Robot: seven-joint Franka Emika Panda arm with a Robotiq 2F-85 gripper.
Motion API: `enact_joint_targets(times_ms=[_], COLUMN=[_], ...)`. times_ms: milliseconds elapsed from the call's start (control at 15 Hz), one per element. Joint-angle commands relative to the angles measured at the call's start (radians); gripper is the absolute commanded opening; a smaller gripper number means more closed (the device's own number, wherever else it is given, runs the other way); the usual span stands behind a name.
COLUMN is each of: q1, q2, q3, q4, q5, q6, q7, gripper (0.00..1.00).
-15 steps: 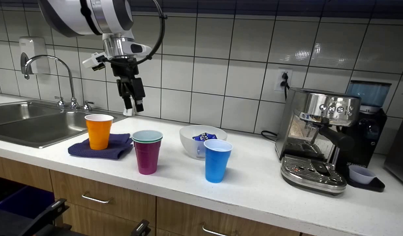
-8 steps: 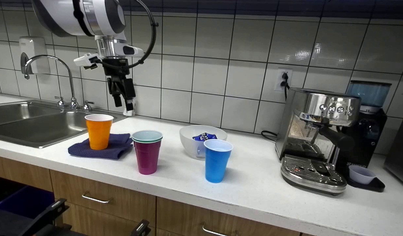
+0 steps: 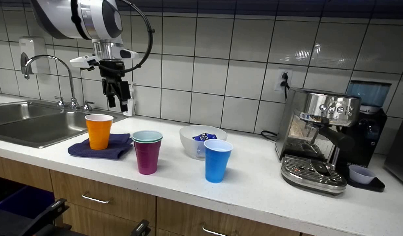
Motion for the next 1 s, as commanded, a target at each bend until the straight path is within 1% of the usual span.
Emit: enact_joint_targets(times_ms=[0,933], q1=[0.01,0.034], q2=[0.044,0.148], q3=[0.01,0.006], q4=[0.045,0.096], q5=[0.05,0.147], q6=[-0.001,-0.014], q7=[-0.065,-0.149], gripper=[1.0,1.0])
